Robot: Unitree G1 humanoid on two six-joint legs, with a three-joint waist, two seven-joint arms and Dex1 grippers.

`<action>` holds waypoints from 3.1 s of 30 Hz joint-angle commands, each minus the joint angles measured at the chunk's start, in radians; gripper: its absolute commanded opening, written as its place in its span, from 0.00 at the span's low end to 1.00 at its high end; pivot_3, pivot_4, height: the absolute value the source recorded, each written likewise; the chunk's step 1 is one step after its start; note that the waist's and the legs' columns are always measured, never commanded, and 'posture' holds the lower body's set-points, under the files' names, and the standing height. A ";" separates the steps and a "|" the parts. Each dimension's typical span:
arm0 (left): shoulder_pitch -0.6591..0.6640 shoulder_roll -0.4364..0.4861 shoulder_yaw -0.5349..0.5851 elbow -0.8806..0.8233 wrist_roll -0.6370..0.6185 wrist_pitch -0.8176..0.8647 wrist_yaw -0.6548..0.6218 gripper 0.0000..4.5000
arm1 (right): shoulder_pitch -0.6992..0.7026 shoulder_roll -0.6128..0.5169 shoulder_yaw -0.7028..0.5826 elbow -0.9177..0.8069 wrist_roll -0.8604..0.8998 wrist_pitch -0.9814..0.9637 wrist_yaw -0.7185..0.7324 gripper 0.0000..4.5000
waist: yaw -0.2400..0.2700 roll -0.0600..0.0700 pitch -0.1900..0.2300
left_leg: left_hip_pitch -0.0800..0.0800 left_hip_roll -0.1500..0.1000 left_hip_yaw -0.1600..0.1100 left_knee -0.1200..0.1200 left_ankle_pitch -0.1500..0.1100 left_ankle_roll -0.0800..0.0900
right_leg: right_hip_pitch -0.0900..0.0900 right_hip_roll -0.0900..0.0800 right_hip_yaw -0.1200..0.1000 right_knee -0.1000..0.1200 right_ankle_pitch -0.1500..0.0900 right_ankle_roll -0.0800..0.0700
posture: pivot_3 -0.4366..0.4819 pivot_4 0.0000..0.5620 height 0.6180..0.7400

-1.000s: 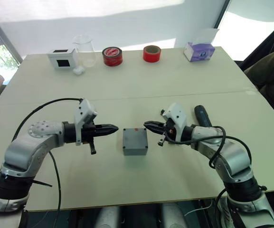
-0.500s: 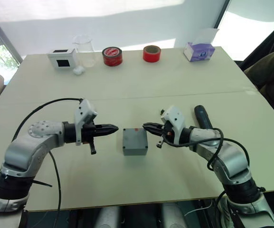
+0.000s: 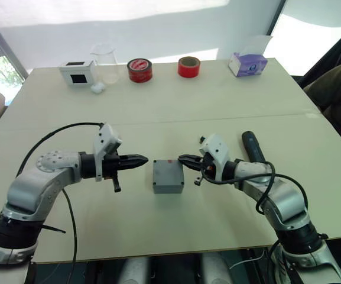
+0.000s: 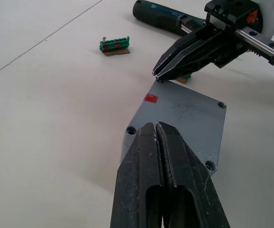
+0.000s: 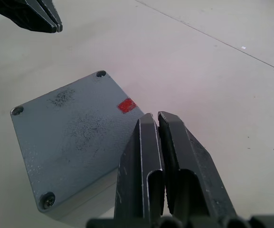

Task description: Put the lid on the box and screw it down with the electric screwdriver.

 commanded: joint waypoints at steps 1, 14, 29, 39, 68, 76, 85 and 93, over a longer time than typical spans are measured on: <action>-0.012 0.002 0.015 -0.024 -0.009 -0.012 -0.002 0.00 | -0.023 0.010 0.004 0.004 -0.007 -0.017 0.002 0.01 | 0.000 0.000 0.000 | 0.000 0.000 0.000 0.000 0.000 0.000 | 0.000 0.000 0.000 0.000 0.000 0.000 | 0.48 0.27 1.00; -0.004 -0.018 0.033 -0.050 -0.037 -0.001 0.027 0.00 | -0.032 -0.026 -0.025 -0.025 0.025 -0.008 0.048 0.86 | 0.000 0.000 0.000 | 0.000 0.000 0.000 0.000 0.000 0.000 | 0.000 0.000 0.000 0.000 0.000 0.000 | 0.48 0.27 1.00; -0.057 0.004 0.019 -0.072 -0.083 0.013 -0.016 0.00 | -0.254 -0.202 -0.448 -0.020 0.361 0.520 -0.028 0.99 | 0.004 0.000 0.000 | 0.000 0.000 0.000 0.000 0.000 0.000 | 0.000 -0.001 0.000 0.000 0.000 0.000 | 0.48 0.27 1.00; -0.147 0.009 -0.054 -0.052 -0.056 -0.002 -0.094 0.00 | -0.494 -0.587 -0.163 0.373 0.304 0.928 -0.036 1.00 | 0.000 0.000 0.000 | 0.000 0.000 0.001 -0.001 -0.001 0.002 | 0.000 -0.001 0.000 -0.001 0.000 0.000 | 0.48 0.27 1.00; 0.016 0.054 0.000 -0.186 -0.087 0.030 0.003 0.00 | -0.700 -0.434 0.468 0.946 0.023 0.674 0.320 0.46 | -0.005 -0.013 -0.008 | 0.003 0.001 0.001 0.001 -0.001 0.002 | 0.004 0.000 0.000 -0.001 0.000 0.000 | 0.48 0.27 1.00; 0.016 0.037 -0.018 -0.125 -0.033 -0.022 0.001 0.00 | -0.786 -0.396 0.266 1.019 -0.046 0.503 0.317 0.41 | -0.008 -0.014 -0.008 | 0.016 0.001 0.001 -0.002 -0.002 0.002 | 0.016 0.001 0.000 -0.004 0.000 0.000 | 0.48 0.27 1.00; -0.045 0.023 -0.062 -0.045 0.011 -0.053 -0.034 0.00 | -0.517 -0.067 -0.614 0.287 0.471 0.375 0.003 0.41 | 0.000 0.002 0.001 | -0.004 0.003 0.001 -0.005 0.005 -0.009 | -0.007 0.002 0.000 0.001 0.000 0.000 | 0.48 0.27 1.00; -0.099 0.037 -0.121 0.002 0.062 -0.081 -0.106 0.00 | -0.252 0.163 -0.462 -0.079 0.481 0.214 -0.133 0.41 | 0.007 0.000 0.001 | -0.001 -0.003 -0.001 0.000 -0.001 0.000 | 0.000 -0.002 0.000 0.000 0.000 0.000 | 0.48 0.27 1.00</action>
